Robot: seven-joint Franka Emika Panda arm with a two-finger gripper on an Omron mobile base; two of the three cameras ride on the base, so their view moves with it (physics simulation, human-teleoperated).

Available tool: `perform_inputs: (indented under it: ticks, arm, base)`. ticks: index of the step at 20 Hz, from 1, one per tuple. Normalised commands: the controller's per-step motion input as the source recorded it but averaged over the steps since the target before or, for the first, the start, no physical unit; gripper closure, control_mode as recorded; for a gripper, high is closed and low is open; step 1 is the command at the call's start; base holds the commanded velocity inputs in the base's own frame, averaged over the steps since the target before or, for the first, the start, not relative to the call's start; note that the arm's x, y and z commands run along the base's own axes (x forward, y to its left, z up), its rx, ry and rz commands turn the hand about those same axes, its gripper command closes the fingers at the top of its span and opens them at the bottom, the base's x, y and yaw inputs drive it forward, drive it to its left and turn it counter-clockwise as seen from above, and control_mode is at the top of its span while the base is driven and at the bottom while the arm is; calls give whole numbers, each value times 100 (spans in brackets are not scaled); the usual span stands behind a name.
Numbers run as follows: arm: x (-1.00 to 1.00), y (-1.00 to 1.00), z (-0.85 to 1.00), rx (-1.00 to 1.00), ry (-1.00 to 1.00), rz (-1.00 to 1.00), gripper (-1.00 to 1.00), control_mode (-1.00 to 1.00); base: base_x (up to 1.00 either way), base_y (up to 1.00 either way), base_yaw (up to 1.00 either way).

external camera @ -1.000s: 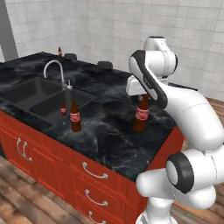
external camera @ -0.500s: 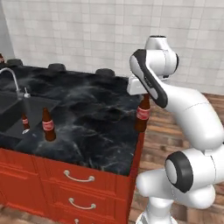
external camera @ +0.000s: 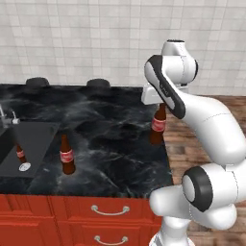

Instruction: Place the large bottle from the dining counter next to the other large bottle outside the sink, and place the small bottle from the dining counter next to the other small bottle inside the sink.

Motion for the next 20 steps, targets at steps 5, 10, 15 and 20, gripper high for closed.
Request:
perform_inputs:
  ticks: [5,10,15,20]
  arm:
    - [0,0,0,0,0,0,100,100]
    - [0,0,0,0,0,0,100,100]
    - [0,0,0,0,0,0,100,100]
    - [0,0,0,0,0,0,100,100]
  base:
    - [-3,71,-22]
    - [-28,69,-10]
    - [-4,83,-3]
    - [36,44,-5]
